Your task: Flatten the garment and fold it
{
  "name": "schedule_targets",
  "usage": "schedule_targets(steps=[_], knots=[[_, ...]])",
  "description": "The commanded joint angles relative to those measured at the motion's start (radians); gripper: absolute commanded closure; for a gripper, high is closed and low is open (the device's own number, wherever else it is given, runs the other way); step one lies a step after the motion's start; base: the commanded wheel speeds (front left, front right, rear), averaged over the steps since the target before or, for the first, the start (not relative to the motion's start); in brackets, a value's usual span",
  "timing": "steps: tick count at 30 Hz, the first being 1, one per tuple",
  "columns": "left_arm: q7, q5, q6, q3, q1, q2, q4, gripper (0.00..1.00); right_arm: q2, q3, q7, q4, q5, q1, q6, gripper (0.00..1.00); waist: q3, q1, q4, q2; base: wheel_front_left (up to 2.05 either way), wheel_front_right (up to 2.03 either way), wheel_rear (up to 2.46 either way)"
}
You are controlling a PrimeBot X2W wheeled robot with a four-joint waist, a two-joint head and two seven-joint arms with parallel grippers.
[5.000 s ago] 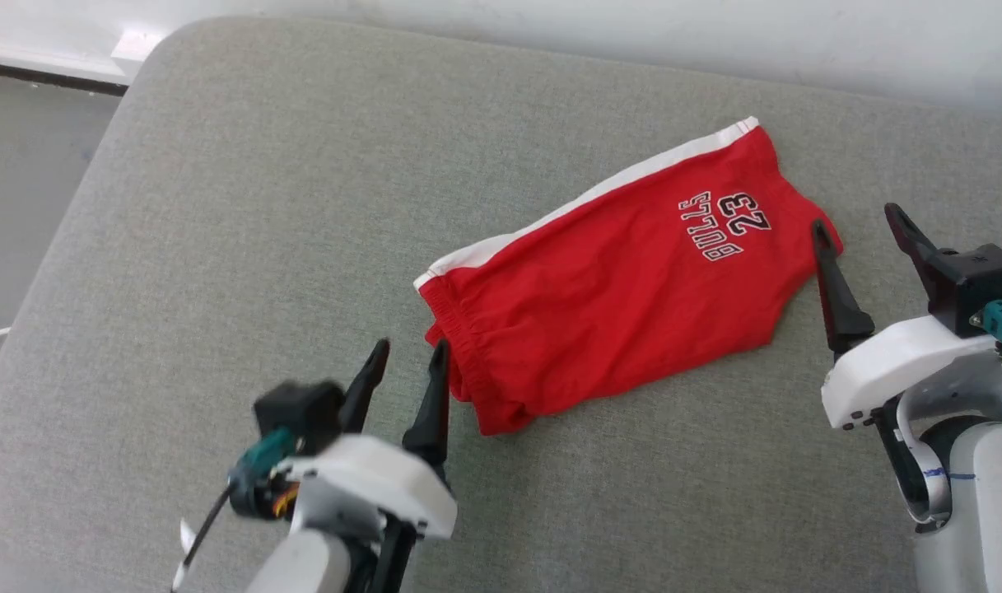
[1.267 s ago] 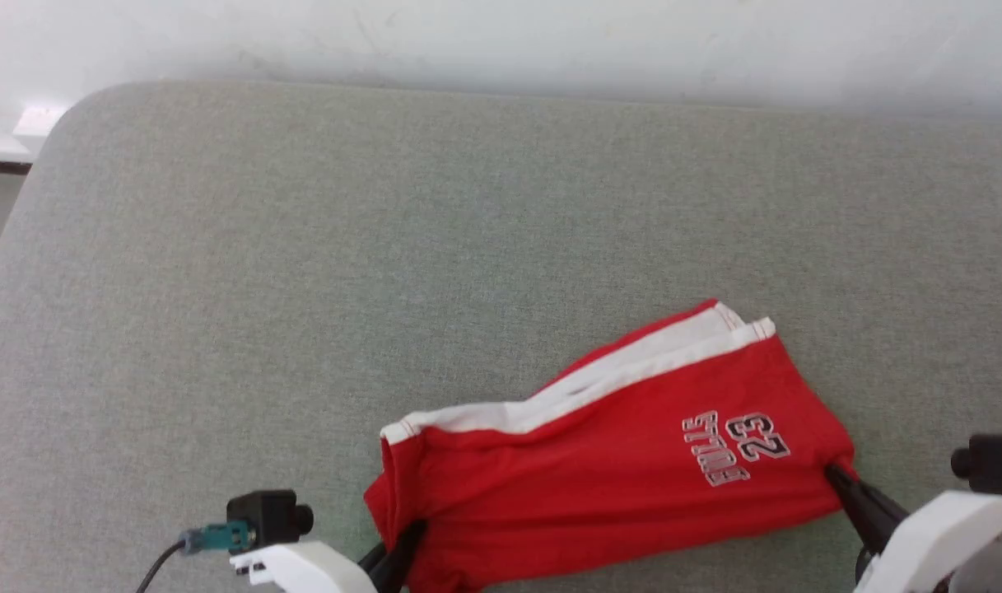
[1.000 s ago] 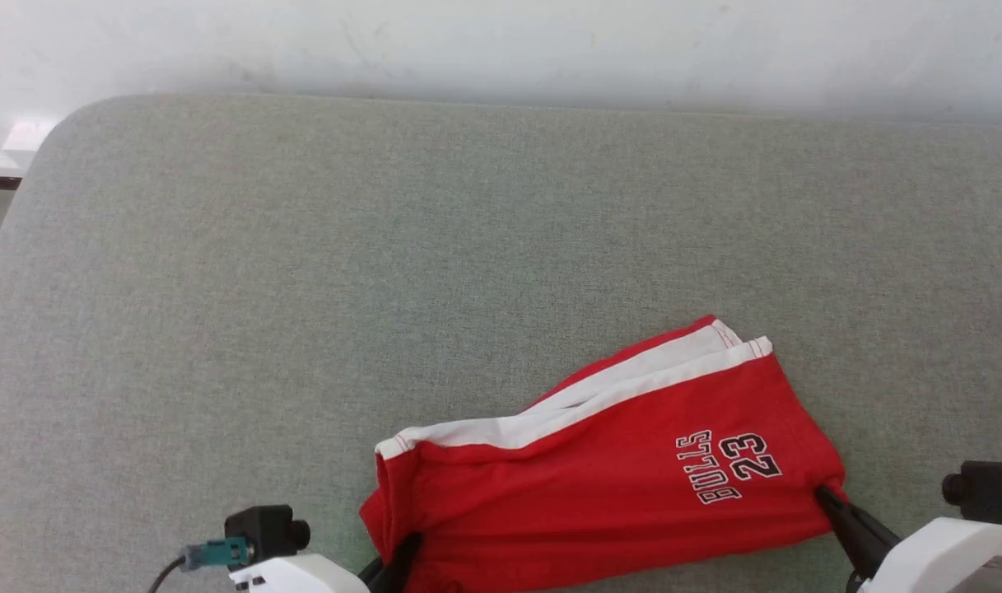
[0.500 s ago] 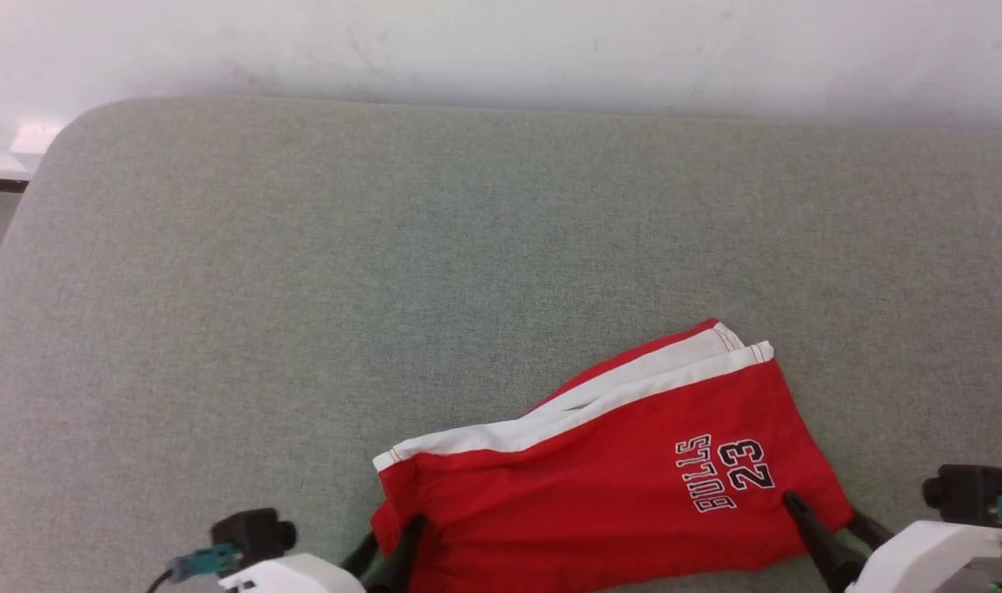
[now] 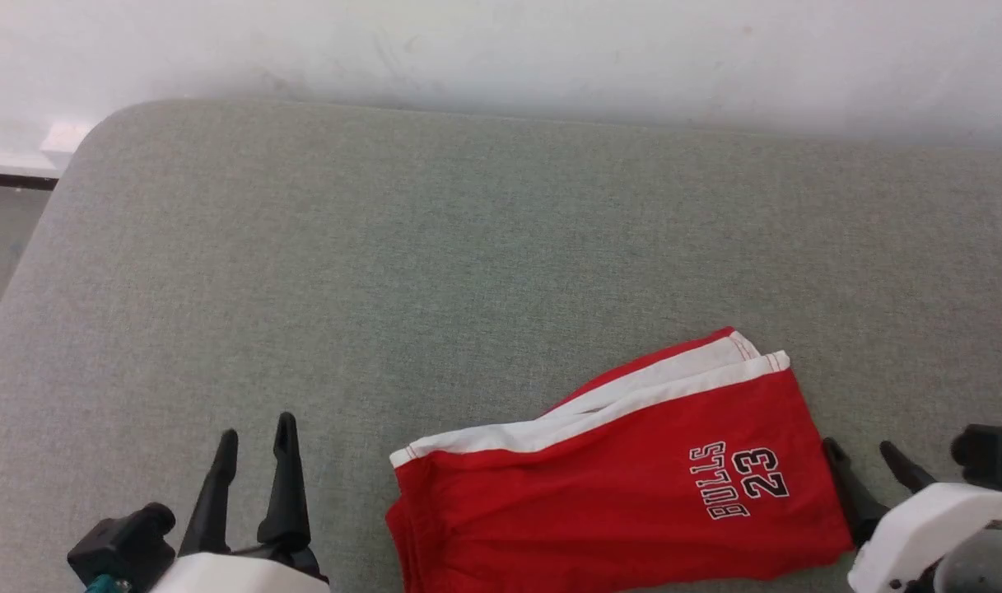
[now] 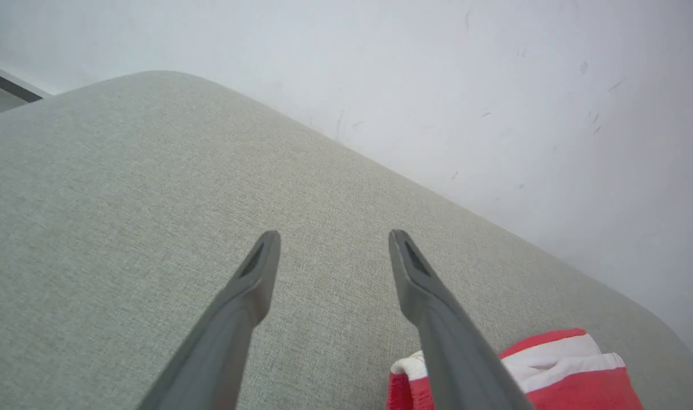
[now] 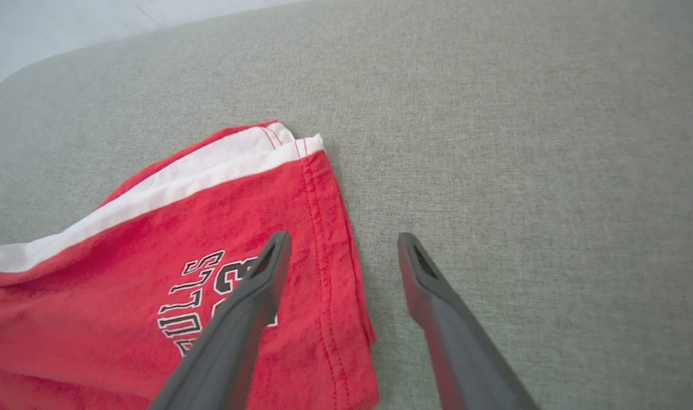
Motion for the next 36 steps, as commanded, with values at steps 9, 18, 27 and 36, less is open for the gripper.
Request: schedule_targets(steps=[9, 18, 27, 36], knots=[[-0.123, 0.190, 0.000, -0.030, -0.079, -0.007, 0.070, 0.00, 0.000, 0.033, 0.010, 0.161, -0.083, -0.098, 0.005, 0.00, 0.040, 0.0000, 0.055, 0.0000, 0.00, 0.00, 0.00], [-0.131, 0.219, -0.017, -0.037, -0.114, -0.020, 0.098, 0.00, -0.022, 0.078, 0.057, 0.255, -0.069, -0.137, 0.005, 0.00, 0.060, 0.0000, 0.080, 0.0000, 0.00, 0.00, 0.00], [-0.134, 0.240, -0.041, -0.044, -0.137, -0.029, 0.117, 0.00, -0.025, 0.103, 0.123, 0.340, -0.044, -0.176, 0.005, 1.00, 0.069, 0.0000, 0.089, 0.0000, 0.00, 0.00, 0.00], [-0.135, 0.243, -0.054, -0.026, -0.138, -0.033, 0.133, 0.00, -0.046, 0.051, 0.060, 0.346, -0.090, -0.232, 0.005, 1.00, 0.065, 0.0000, 0.076, 0.0000, 0.00, 0.00, 0.00]])
